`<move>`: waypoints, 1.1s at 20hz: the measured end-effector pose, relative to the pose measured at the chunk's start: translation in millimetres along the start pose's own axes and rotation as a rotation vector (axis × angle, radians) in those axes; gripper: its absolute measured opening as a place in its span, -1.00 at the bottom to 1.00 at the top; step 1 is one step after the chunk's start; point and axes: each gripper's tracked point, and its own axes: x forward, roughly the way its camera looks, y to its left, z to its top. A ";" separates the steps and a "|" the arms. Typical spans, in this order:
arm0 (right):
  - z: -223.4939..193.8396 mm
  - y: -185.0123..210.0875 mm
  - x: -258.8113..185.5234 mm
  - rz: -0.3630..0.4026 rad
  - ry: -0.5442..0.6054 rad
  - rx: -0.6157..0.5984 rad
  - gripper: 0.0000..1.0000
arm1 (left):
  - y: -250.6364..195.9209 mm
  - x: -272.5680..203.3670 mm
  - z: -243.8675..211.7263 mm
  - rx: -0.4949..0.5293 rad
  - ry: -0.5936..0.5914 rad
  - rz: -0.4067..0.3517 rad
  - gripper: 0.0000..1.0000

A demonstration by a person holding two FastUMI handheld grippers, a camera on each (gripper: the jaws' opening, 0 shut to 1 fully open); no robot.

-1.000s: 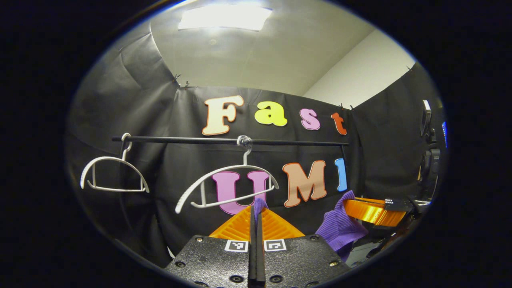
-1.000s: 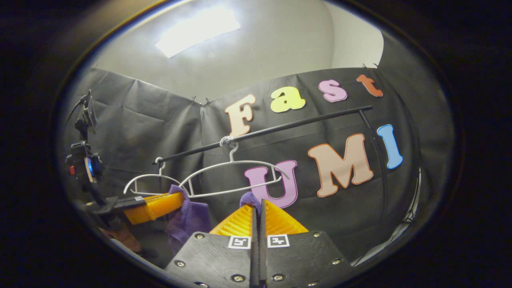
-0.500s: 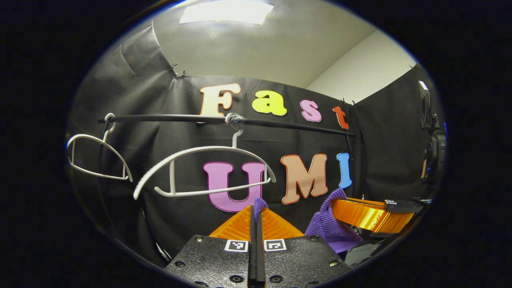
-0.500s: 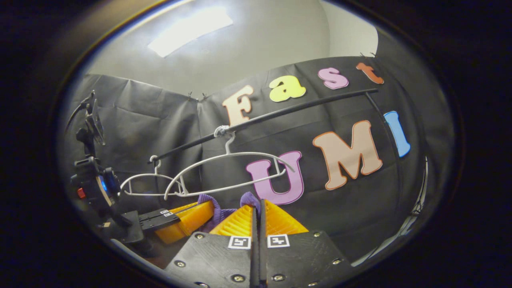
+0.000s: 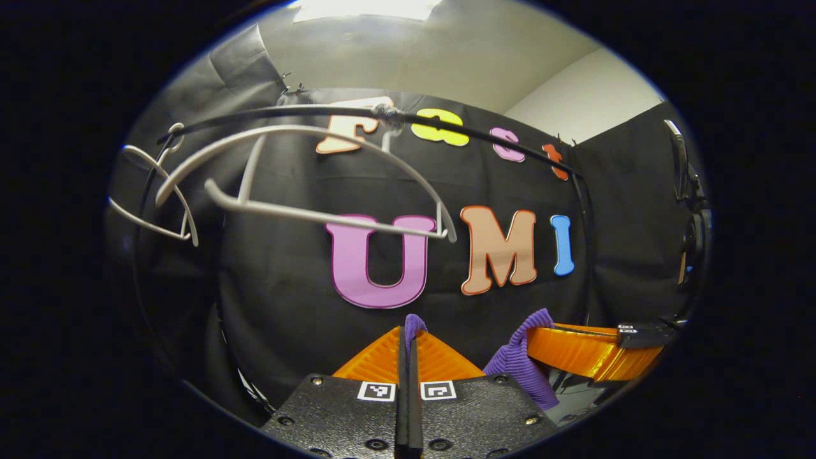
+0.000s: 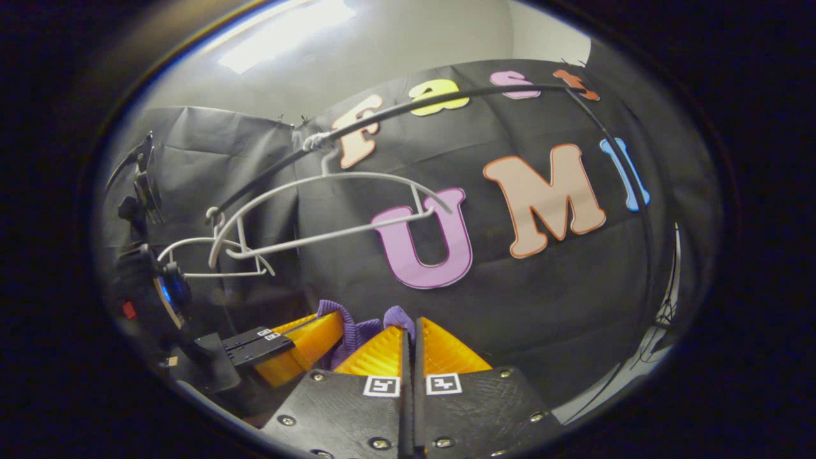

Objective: Grasp the clothes on the hanger with both hands and then place them into the laundry hamper below.

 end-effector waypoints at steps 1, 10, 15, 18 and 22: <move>-13.9 -7.5 4.9 -0.016 0.022 0.017 -0.99 | 5.1 2.5 -15.1 -0.002 0.024 0.018 -1.00; -146.8 -70.9 17.4 -0.147 0.232 0.139 -0.99 | -6.1 16.9 -148.9 -0.090 0.224 0.032 -0.99; -211.5 -100.1 10.7 -0.212 0.351 0.084 -0.99 | -8.5 8.3 -221.8 -0.083 0.310 0.021 -0.99; -249.8 -119.8 0.2 -0.261 0.428 0.054 -0.99 | -4.3 -0.9 -263.8 -0.076 0.403 0.035 -0.99; -290.7 -136.2 -11.1 -0.300 0.513 0.032 -1.00 | 0.7 -21.3 -328.2 -0.032 0.592 0.023 -0.99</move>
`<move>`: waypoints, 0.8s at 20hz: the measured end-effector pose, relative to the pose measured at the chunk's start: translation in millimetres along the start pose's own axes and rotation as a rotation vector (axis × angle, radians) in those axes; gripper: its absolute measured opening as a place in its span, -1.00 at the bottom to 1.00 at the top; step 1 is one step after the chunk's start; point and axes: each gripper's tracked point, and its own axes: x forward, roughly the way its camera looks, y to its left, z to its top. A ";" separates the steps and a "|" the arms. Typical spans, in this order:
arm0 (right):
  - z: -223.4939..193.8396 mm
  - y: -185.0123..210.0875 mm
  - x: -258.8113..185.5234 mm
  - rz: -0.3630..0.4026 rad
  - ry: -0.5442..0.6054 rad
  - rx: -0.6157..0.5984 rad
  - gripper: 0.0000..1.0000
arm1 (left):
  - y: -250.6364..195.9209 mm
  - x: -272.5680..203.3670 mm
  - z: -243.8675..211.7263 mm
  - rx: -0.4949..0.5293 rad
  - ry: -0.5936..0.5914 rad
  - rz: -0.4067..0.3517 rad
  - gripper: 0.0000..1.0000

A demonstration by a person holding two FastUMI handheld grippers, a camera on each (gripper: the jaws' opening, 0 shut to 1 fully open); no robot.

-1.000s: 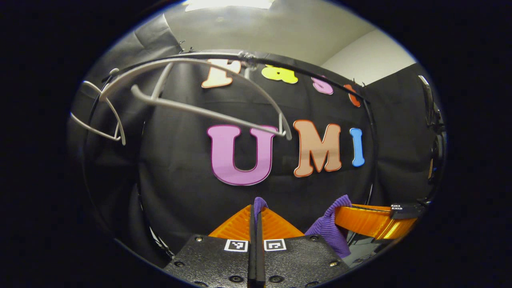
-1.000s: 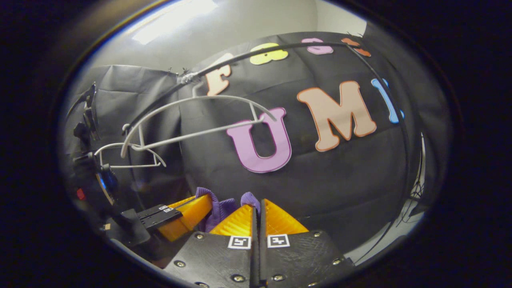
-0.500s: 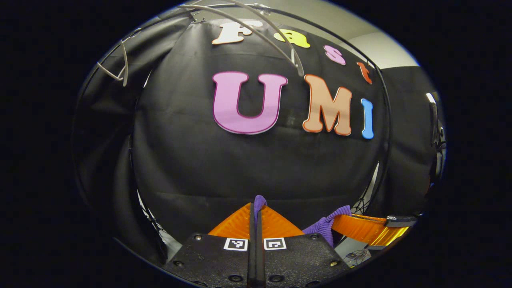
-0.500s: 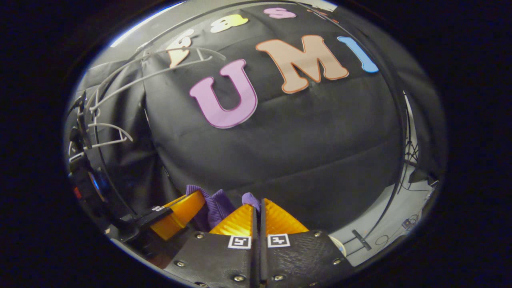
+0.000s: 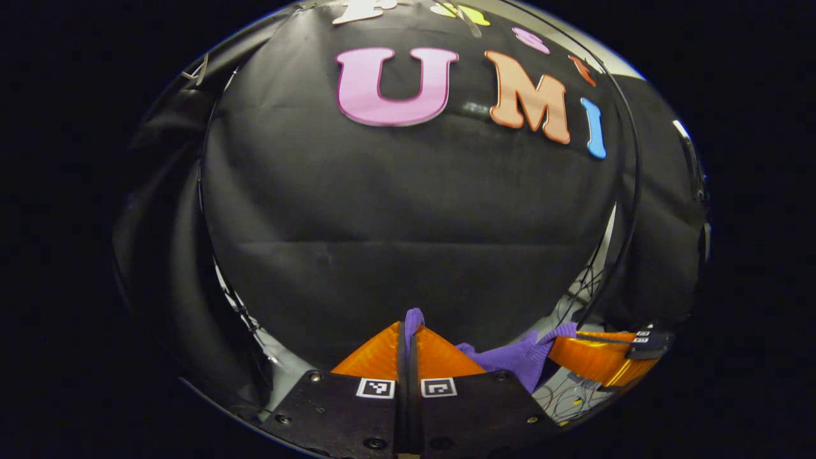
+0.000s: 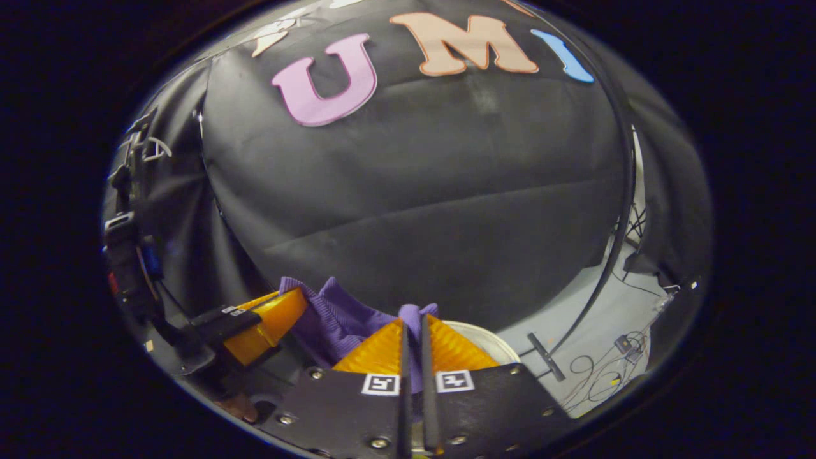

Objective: Grasp the clothes on the hanger with both hands and then place them into the laundry hamper below.

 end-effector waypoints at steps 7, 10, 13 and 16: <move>5.2 -4.2 -18.4 -0.068 -0.020 -0.037 0.98 | 25.4 -23.6 19.2 0.040 -0.043 0.030 0.92; 21.3 6.6 -35.2 -0.064 -0.058 -0.035 0.97 | 26.0 -53.0 45.5 0.035 -0.086 0.019 0.94; 37.6 18.6 -52.0 -0.055 -0.094 -0.042 0.97 | 31.6 -74.4 65.0 0.038 -0.127 0.024 0.93; 51.6 29.0 -65.7 -0.046 -0.126 -0.053 0.97 | 36.8 -88.4 79.4 0.029 -0.151 0.025 0.93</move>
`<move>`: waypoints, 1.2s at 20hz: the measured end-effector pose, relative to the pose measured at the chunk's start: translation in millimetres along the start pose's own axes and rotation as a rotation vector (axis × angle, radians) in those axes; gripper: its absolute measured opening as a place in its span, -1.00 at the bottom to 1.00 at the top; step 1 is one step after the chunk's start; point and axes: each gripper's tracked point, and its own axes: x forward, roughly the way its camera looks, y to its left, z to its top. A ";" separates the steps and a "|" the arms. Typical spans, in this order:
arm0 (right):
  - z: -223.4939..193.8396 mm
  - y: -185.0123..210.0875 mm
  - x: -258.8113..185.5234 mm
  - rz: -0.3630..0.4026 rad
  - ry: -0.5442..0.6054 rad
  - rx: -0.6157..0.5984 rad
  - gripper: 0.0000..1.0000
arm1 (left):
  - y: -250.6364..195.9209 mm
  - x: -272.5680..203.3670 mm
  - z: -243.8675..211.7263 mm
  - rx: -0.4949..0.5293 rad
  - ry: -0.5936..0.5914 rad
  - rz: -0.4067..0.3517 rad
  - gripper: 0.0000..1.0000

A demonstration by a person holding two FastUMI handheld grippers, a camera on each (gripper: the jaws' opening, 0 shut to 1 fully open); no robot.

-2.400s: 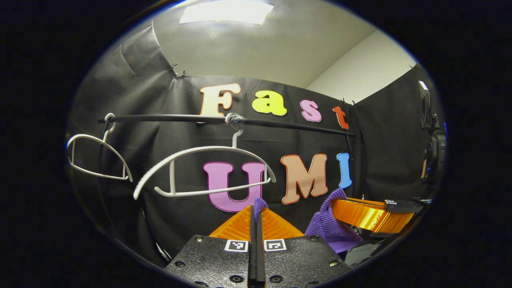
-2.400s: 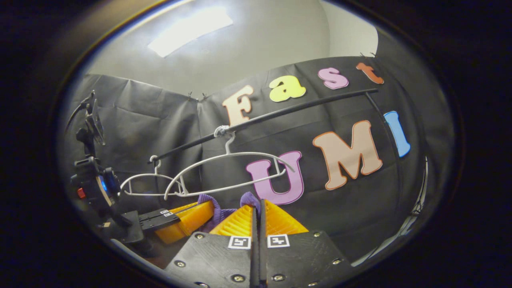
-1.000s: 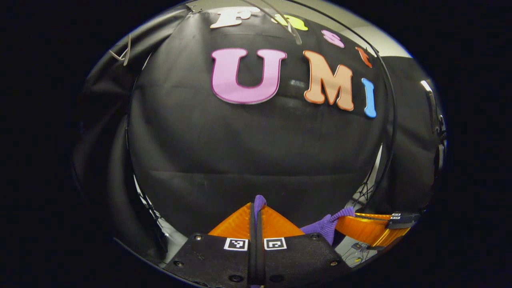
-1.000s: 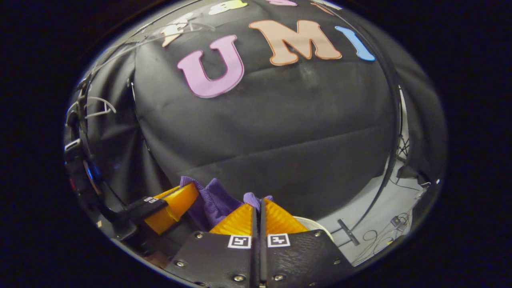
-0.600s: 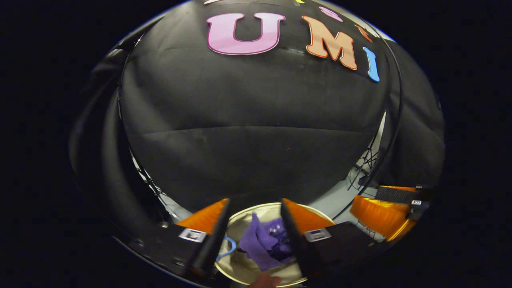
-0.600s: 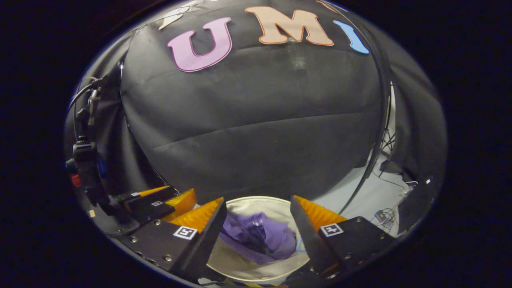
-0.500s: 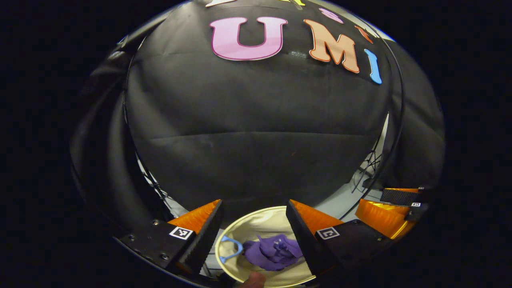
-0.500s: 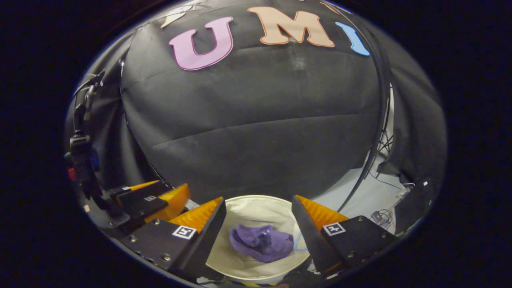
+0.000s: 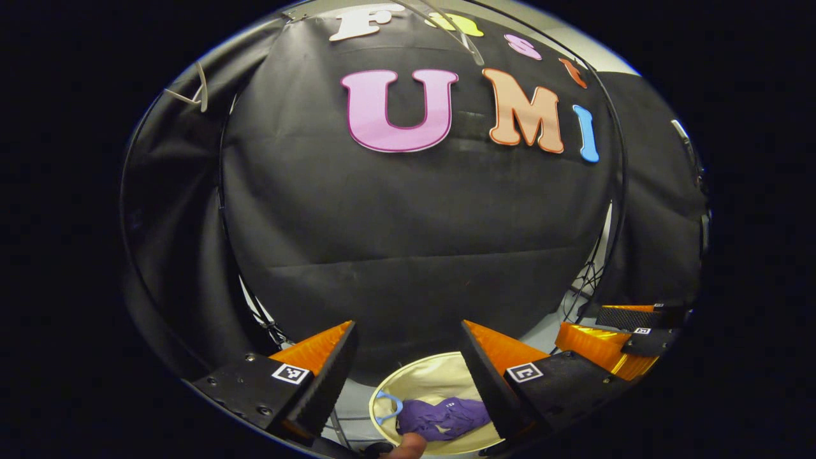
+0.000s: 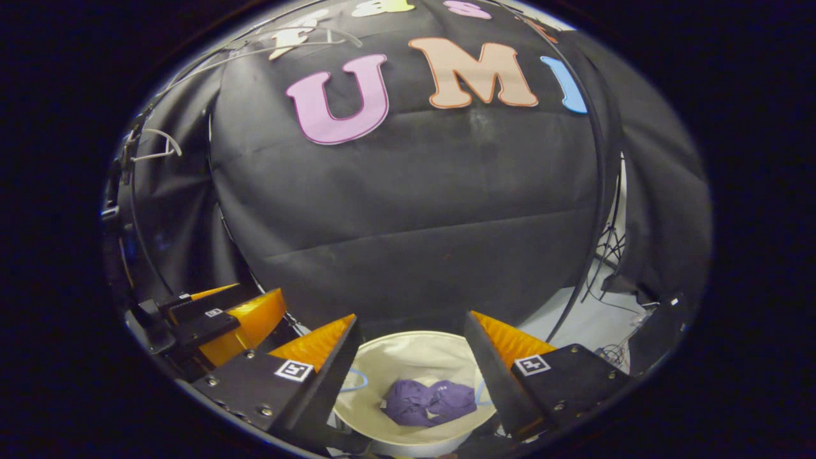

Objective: Grasp the clothes on the hanger with both hands and then place them into the laundry hamper below.

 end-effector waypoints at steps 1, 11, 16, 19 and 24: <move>5.4 2.8 -3.0 0.003 -0.009 -0.003 0.97 | 1.8 -2.5 4.0 -0.006 -0.007 -0.001 0.94; 59.1 27.3 -50.6 0.015 -0.109 -0.025 0.97 | 16.7 -35.3 47.9 -0.030 -0.055 0.002 0.93; 91.6 35.1 -83.9 0.028 -0.173 -0.041 0.97 | 17.1 -55.6 85.0 -0.045 -0.110 -0.008 0.93; 110.5 38.1 -107.9 0.043 -0.214 -0.036 0.97 | 17.3 -67.8 97.6 -0.040 -0.118 -0.009 0.92; 141.1 38.8 -135.6 0.028 -0.313 -0.066 0.97 | 19.7 -99.5 128.7 -0.044 -0.178 -0.011 0.92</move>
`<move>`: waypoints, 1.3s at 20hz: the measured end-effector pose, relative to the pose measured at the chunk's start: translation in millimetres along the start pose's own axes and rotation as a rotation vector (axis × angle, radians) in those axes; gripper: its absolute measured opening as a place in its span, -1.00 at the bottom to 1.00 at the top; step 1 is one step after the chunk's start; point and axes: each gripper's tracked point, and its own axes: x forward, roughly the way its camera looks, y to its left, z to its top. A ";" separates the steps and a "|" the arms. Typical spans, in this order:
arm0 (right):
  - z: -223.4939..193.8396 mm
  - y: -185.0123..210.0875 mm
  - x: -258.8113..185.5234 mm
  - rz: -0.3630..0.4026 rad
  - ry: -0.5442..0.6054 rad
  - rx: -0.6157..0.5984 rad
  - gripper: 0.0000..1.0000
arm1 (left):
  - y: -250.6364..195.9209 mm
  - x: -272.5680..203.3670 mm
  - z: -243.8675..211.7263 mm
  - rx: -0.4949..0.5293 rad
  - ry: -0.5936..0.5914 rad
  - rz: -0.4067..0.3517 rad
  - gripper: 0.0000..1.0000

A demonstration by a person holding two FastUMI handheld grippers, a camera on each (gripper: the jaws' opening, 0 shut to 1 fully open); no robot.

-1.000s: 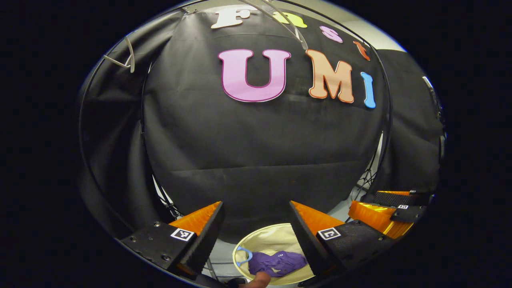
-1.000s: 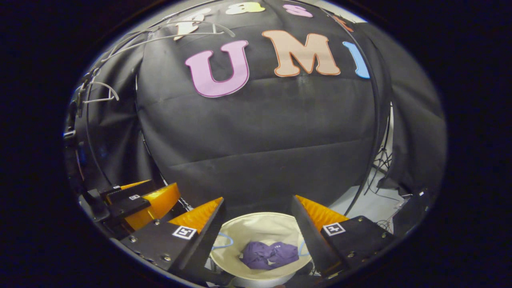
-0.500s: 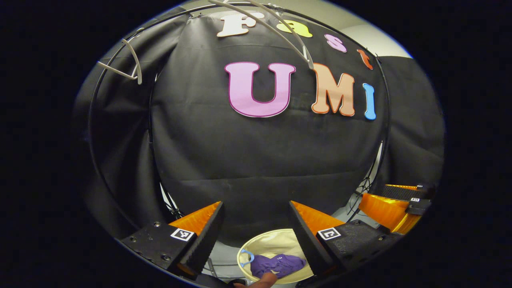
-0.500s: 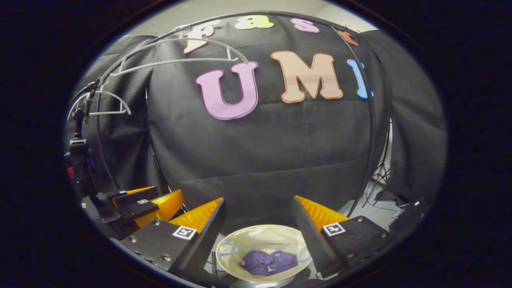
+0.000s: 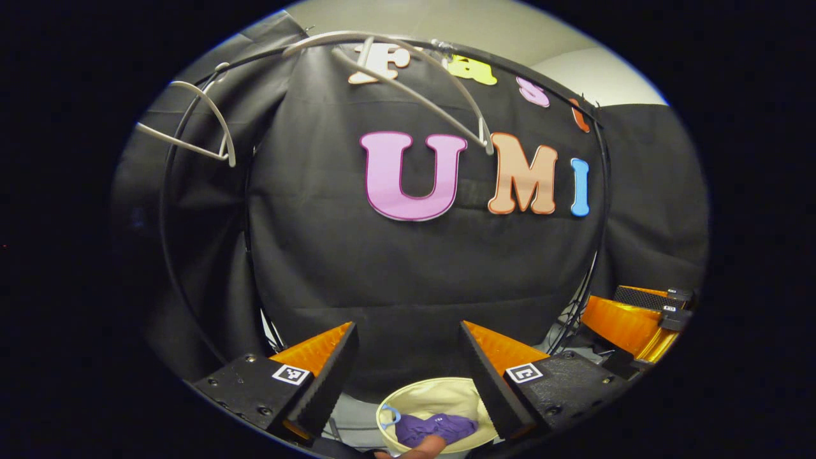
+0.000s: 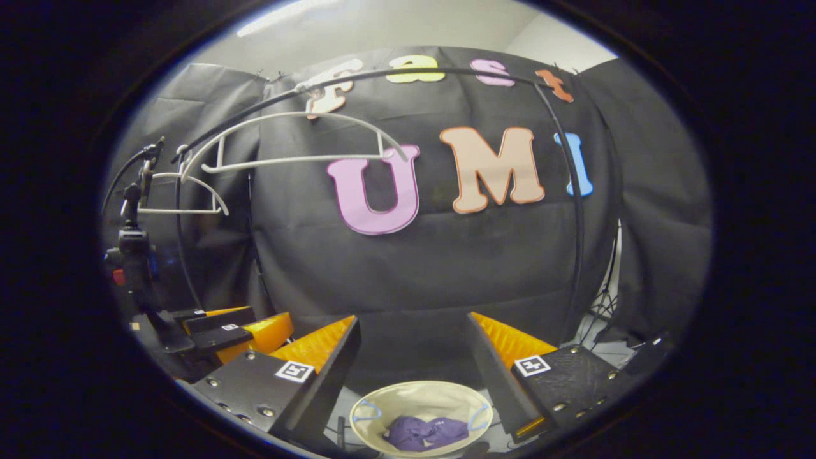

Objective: Grasp the clothes on the hanger with both hands and then place them into the laundry hamper below.

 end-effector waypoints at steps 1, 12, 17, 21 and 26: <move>5.9 -2.7 -3.6 -0.010 -0.015 -0.012 0.97 | 0.4 -4.6 5.6 0.005 -0.008 0.003 0.92; 37.0 12.5 -32.0 0.006 -0.098 -0.041 0.97 | 5.5 -48.7 44.5 -0.019 -0.086 -0.008 0.89; 51.3 21.5 -57.4 0.020 -0.142 -0.053 0.97 | 6.8 -64.6 53.1 -0.014 -0.114 0.002 0.83; 61.6 32.1 -82.7 0.055 -0.179 -0.053 0.97 | 4.7 -74.5 50.5 -0.014 -0.101 0.025 0.86; 70.9 37.0 -121.3 0.117 -0.225 -0.068 1.00 | 1.4 -90.9 65.1 -0.032 -0.148 0.080 0.92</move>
